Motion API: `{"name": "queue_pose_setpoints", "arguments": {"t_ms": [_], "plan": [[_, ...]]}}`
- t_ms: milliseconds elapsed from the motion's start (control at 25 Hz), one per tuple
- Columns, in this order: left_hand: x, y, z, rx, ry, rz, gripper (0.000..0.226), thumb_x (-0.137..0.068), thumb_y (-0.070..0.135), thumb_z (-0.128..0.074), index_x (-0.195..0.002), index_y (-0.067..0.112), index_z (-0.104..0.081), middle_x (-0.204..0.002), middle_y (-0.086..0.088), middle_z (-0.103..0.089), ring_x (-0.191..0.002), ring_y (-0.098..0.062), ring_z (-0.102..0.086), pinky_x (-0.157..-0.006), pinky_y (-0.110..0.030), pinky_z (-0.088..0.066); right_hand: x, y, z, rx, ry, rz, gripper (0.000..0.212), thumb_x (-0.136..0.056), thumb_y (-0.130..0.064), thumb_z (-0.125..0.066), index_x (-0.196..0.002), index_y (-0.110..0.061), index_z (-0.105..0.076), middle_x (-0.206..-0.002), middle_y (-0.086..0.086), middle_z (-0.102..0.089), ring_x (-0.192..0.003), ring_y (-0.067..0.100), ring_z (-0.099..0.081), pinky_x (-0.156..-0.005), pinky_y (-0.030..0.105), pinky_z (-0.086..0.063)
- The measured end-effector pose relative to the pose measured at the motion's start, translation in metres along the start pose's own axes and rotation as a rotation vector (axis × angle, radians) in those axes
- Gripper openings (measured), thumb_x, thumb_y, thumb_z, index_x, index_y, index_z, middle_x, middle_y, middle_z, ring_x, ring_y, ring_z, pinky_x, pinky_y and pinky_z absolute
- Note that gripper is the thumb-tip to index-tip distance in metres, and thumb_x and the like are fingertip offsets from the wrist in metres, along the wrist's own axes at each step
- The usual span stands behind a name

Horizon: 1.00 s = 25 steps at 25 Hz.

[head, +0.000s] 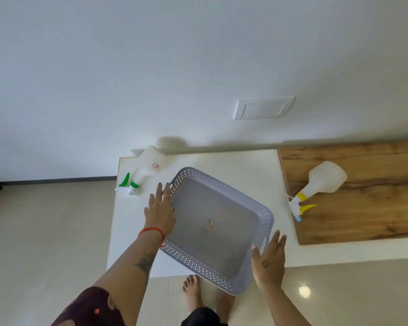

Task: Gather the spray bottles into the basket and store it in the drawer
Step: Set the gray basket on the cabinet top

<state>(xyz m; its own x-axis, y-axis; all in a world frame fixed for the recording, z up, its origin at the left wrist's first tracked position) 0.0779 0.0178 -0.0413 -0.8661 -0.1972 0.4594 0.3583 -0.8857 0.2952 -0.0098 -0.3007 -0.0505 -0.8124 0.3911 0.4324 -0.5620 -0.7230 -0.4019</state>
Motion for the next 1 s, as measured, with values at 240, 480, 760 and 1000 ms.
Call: {"name": "queue_pose_setpoints", "arguments": {"t_ms": [240, 480, 760, 1000], "plan": [[-0.024, -0.028, -0.025, 0.108, 0.128, 0.084, 0.065, -0.088, -0.002, -0.046, -0.148, 0.008, -0.022, -0.143, -0.019, -0.039, -0.119, -0.043, -0.046, -0.098, -0.049, -0.041, -0.026, 0.030, -0.039, -0.049, -0.043, -0.094, 0.072, -0.090, -0.009, -0.054, -0.149, -0.007, -0.013, -0.123, 0.023, -0.062, -0.104, 0.044, -0.062, -0.083, 0.046, -0.051], [-0.011, -0.054, -0.005, 0.166, 0.267, 0.178, 0.033, -0.086, -0.003, -0.045, -0.113, 0.005, -0.063, -0.100, -0.019, -0.066, -0.086, -0.038, -0.060, -0.073, -0.041, -0.048, -0.052, 0.013, -0.023, 0.015, -0.037, -0.001, 0.059, -0.089, -0.007, -0.054, -0.143, -0.011, -0.029, -0.095, 0.022, -0.072, -0.084, 0.042, -0.067, -0.073, 0.041, -0.053], [0.020, -0.076, -0.005, 0.333, 0.311, 0.268, 0.022, -0.090, 0.001, -0.050, -0.106, 0.002, -0.066, -0.098, -0.020, -0.070, -0.085, -0.040, -0.062, -0.078, -0.043, -0.050, -0.103, -0.044, -0.004, 0.154, -0.061, 0.255, 0.058, -0.090, -0.006, -0.053, -0.144, -0.010, -0.030, -0.092, 0.024, -0.069, -0.081, 0.041, -0.065, -0.067, 0.035, -0.050], [0.031, -0.086, -0.020, 0.377, 0.314, 0.306, 0.023, -0.093, 0.005, -0.050, -0.110, 0.004, -0.065, -0.104, -0.018, -0.070, -0.090, -0.038, -0.062, -0.083, -0.041, -0.050, -0.119, -0.064, -0.009, 0.261, -0.064, 0.372, 0.061, -0.089, -0.006, -0.056, -0.144, -0.006, -0.029, -0.096, 0.024, -0.069, -0.080, 0.040, -0.066, -0.064, 0.027, -0.043]]}}
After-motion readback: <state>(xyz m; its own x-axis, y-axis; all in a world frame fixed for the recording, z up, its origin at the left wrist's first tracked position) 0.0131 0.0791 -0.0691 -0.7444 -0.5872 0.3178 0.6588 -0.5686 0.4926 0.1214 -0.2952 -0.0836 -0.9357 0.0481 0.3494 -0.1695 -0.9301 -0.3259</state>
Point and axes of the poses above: each hand's wrist, its own x-axis away from the middle knuckle, its own z-axis out of the back of the hand, y = z × x, the point moved 9 cm from there along -x, towards the middle knuckle
